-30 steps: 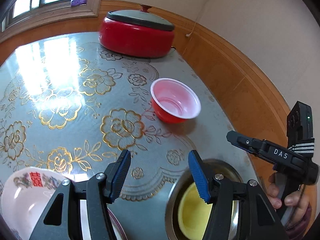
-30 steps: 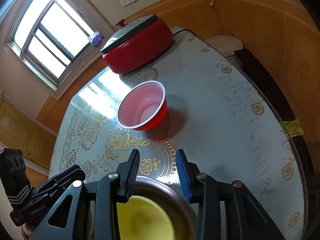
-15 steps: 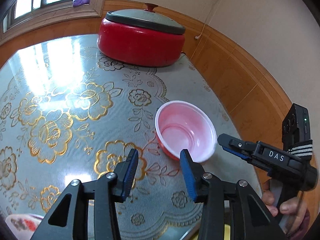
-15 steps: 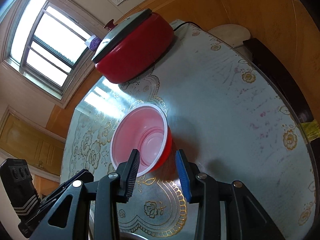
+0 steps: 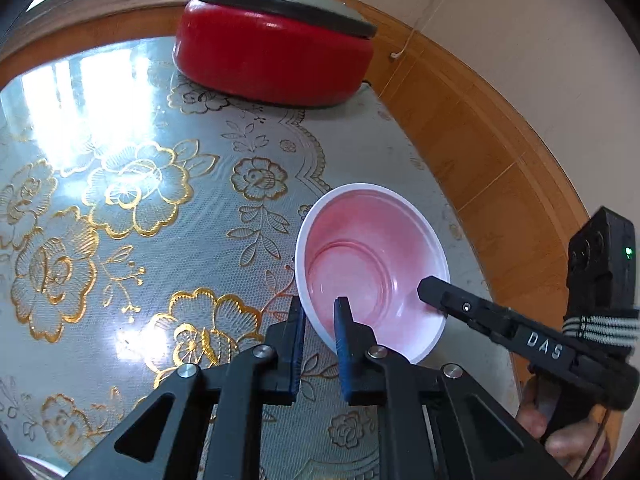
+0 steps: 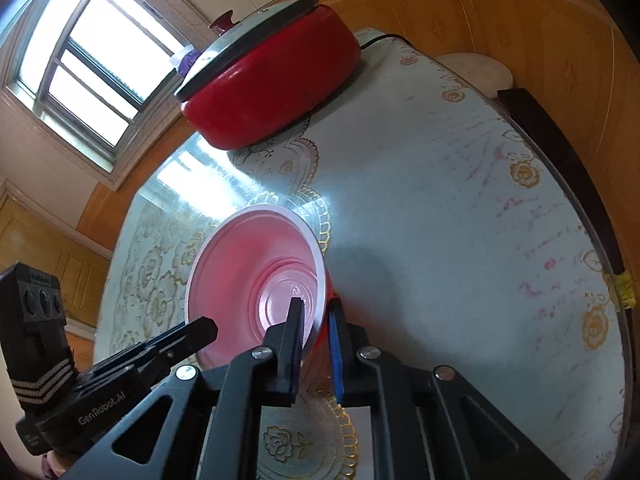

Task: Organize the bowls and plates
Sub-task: 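Move the right gripper to the red bowl and grasp its rim, then lift the red bowl and carry it over the yellow bowl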

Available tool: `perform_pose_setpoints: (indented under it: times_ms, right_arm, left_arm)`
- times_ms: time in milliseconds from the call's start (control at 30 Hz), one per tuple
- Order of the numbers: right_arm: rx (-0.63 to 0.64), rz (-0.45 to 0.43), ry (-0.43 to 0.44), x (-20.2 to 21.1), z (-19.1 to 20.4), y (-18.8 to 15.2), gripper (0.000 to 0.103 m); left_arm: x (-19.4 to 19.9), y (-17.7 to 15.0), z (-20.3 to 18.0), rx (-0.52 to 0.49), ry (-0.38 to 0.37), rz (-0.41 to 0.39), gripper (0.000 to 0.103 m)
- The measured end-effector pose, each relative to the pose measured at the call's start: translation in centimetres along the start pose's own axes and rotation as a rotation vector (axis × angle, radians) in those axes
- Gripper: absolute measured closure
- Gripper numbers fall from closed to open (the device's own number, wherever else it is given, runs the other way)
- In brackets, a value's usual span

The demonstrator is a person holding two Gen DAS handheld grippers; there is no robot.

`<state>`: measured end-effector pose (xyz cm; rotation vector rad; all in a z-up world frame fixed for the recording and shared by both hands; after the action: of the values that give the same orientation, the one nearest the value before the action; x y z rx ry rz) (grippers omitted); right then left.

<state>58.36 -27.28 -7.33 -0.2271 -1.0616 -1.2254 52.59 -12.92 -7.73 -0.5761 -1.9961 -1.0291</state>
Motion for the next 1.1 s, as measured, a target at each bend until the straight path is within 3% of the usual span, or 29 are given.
perform_pose_setpoints:
  times_ms: [667, 1100]
  right_arm:
    - [0.059, -0.045, 0.030, 6.7, 3.5, -6.7, 0.092]
    - [0.047, -0.084, 0.017, 9.5, 3.7, -10.6, 0.092]
  left_arm:
    - [8.9, -6.6, -3.2, -0.127, 0.009, -0.124, 0.088]
    - [11.2, -9.7, -4.3, -0.171, -0.029, -0.110, 0.088]
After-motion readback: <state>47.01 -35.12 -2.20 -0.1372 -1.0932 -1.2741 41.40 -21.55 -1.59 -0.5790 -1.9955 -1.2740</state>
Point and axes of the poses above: each gripper's, at about its wrist camera, not at the fingertips, and x roughly against the way its jaws point, z to its left, y to its top, the point moved 8 cm from there along -x, roughly the way its jaws point, and after that the axes turned 2 degrees about z, right-handed, at the moved point
